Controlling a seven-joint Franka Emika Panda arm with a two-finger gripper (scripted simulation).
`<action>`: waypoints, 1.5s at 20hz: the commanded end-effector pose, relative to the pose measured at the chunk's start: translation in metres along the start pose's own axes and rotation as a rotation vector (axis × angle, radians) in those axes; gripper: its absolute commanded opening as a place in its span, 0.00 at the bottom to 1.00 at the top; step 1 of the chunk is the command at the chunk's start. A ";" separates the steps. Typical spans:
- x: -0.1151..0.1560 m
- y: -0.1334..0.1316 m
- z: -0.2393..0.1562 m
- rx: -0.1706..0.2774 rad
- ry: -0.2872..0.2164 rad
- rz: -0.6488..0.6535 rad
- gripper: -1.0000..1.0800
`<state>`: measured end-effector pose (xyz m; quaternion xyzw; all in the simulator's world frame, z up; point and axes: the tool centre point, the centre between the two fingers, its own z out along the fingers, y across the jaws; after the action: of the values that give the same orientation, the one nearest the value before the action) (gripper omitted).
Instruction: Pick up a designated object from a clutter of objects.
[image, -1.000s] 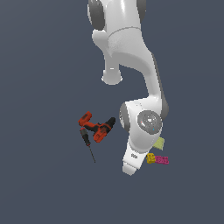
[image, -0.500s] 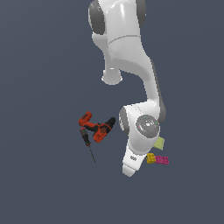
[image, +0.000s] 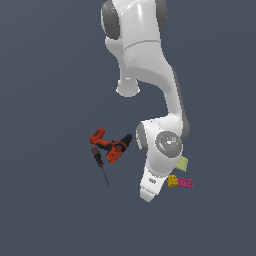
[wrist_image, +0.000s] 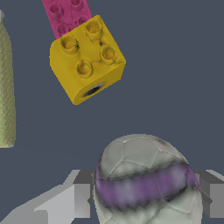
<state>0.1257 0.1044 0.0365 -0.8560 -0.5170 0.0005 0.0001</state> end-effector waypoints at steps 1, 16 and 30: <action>0.000 -0.001 -0.002 -0.001 0.001 0.000 0.00; -0.003 -0.042 -0.060 -0.001 -0.001 0.000 0.00; -0.009 -0.120 -0.171 -0.003 -0.003 -0.001 0.00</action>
<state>0.0236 0.1489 0.1939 -0.8558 -0.5174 0.0016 -0.0014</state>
